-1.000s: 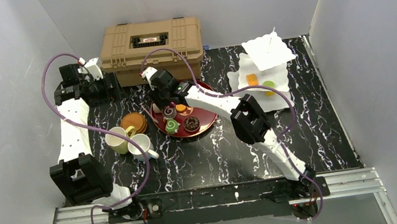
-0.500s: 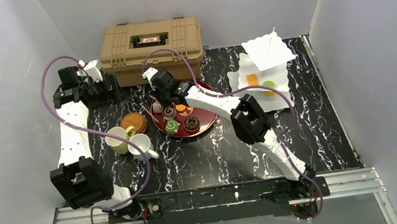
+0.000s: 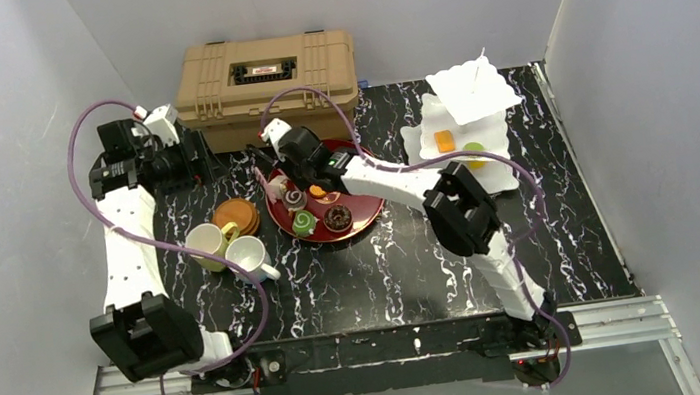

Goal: Serve the afternoon tea
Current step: Pick up the clamp from the tray.

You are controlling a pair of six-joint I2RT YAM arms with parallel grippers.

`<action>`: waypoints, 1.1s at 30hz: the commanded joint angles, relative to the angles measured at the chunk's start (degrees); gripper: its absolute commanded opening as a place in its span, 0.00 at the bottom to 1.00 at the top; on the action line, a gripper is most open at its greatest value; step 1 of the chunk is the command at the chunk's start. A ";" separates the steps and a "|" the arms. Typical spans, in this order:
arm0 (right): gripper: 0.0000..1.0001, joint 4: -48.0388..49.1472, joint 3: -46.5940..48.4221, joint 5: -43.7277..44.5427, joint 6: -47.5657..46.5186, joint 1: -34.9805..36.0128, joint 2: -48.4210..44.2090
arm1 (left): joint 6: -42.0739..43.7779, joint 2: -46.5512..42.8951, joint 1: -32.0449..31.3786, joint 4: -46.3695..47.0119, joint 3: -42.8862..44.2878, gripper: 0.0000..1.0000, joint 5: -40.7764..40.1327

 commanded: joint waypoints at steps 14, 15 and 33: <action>0.01 22.45 -19.71 2.13 -8.37 5.03 -27.15 | -8.01 -13.50 0.43 -7.60 -0.51 0.96 8.88; 0.01 24.62 -20.74 3.99 -8.54 5.38 -28.56 | -8.29 -14.04 0.49 -7.70 -0.51 0.96 10.15; 0.01 52.46 -33.57 34.91 -19.59 20.69 -37.29 | -16.86 -15.16 -1.51 -2.02 4.06 0.98 28.38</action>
